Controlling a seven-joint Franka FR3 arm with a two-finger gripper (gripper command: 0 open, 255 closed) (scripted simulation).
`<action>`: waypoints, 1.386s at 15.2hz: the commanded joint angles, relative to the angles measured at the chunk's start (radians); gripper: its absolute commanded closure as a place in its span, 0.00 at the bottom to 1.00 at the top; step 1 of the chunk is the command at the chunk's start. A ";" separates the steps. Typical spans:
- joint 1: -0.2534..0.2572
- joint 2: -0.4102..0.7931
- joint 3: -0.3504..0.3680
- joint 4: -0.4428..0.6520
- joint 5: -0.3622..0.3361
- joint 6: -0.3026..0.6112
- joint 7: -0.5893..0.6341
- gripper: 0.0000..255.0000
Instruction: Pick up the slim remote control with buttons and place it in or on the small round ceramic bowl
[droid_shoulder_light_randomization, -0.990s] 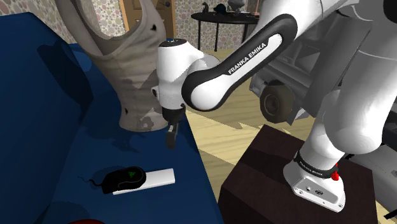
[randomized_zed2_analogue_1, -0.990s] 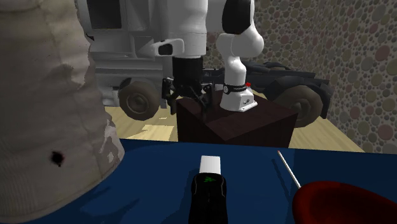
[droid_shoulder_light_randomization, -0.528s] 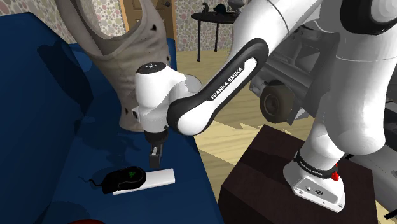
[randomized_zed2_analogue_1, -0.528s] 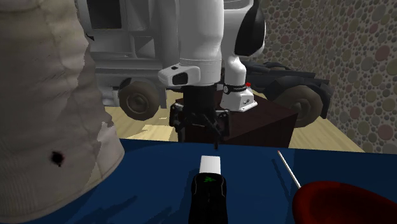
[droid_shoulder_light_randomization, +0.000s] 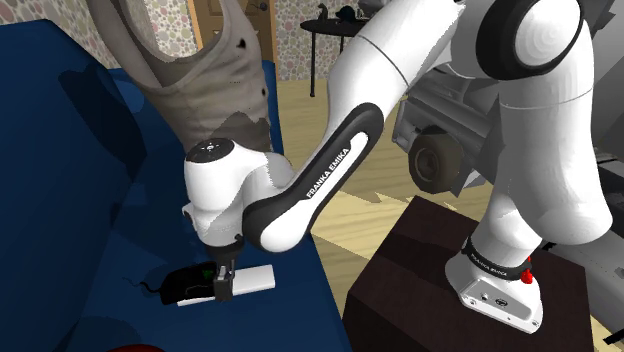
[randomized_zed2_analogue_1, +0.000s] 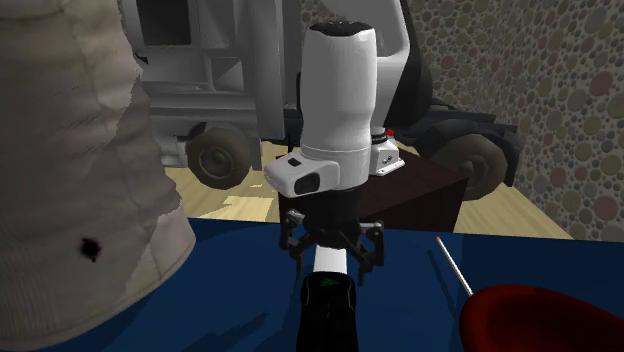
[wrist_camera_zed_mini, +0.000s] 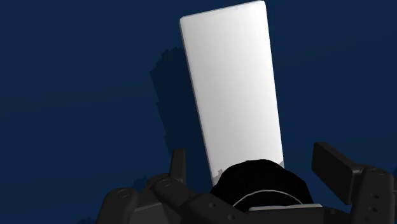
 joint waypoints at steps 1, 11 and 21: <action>0.007 0.023 -0.009 0.005 -0.012 0.017 0.007 0.00; 0.016 0.051 -0.020 0.010 -0.027 0.039 0.016 0.00; 0.016 0.048 -0.020 0.007 -0.026 0.040 0.016 1.00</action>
